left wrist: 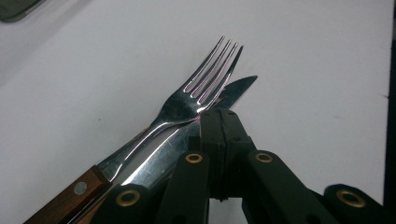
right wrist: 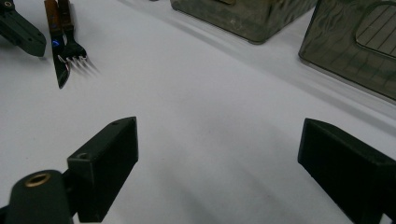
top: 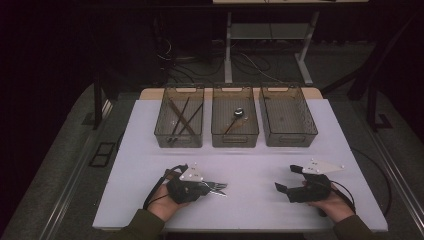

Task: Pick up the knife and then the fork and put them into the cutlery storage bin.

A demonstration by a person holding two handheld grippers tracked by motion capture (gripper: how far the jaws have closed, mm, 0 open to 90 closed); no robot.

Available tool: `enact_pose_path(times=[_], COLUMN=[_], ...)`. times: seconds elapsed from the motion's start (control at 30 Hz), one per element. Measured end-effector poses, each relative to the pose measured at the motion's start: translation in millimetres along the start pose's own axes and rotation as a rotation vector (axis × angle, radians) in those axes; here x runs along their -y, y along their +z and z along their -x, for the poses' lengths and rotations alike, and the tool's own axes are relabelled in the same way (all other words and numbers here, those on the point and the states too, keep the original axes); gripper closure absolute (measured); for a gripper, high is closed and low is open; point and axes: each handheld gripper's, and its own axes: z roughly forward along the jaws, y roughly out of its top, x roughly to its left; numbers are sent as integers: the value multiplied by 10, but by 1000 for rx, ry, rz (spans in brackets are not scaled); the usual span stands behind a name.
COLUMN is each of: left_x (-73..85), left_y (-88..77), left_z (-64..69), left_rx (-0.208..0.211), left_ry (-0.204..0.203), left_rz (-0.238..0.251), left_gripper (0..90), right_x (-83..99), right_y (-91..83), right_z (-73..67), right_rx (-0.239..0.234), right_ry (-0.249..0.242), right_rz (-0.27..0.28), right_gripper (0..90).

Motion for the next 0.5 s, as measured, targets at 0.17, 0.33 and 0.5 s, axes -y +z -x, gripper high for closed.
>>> enact_pose_path(times=[0.17,0.33,0.5], left_x=[4,-14,-33], left_y=[42,60,76], left_z=[7,6,4], left_rx=[-11,-17,-21], left_ry=[19,27,30], left_rz=[-18,-16,-15], left_gripper=[900,899,900], right_x=[-2,3,0], right_y=[-11,-10,-16], right_z=[-9,-7,-6], right_rx=[-2,-3,0], right_ry=[0,-4,0], right_rz=[1,-1,1], right_gripper=[119,119,119])
